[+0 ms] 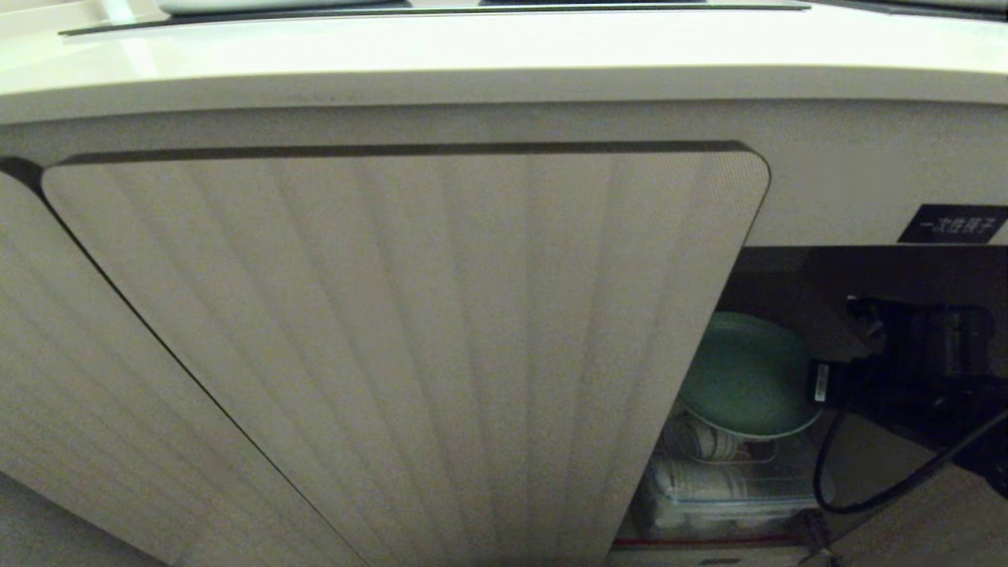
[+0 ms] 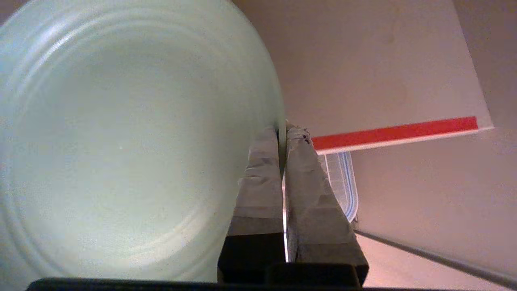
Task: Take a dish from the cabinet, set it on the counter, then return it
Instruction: Take the plate from the cabinet
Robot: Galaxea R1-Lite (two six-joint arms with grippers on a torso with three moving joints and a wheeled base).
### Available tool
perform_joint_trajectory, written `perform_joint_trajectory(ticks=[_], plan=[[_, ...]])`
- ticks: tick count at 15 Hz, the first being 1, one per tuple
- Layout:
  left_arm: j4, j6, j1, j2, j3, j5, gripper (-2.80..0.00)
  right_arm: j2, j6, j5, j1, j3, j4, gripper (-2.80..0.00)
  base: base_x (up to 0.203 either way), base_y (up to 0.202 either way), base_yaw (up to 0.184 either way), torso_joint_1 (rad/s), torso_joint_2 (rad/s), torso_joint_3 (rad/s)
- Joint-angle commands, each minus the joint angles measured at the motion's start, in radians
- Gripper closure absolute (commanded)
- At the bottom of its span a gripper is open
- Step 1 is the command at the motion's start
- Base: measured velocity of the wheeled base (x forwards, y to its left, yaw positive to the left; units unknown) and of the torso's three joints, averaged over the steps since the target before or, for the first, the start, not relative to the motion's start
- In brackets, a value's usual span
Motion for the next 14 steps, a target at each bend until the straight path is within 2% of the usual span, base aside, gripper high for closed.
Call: perform_joint_trajectory(ticks=[1, 14], plan=[[0.001, 0.0, 0.0, 0.0, 0.0, 0.0, 0.0, -0.031, 0.001, -0.001, 0.0, 0.022, -0.005, 0.0, 0.0, 0.0, 0.0, 0.0, 0.0, 0.0], [0.0, 0.0, 0.0, 0.0, 0.0, 0.0, 0.0, -0.237, 0.001, 0.028, 0.025, 0.231, -0.003, 0.0, 0.0, 0.0, 0.0, 0.0, 0.0, 0.0]])
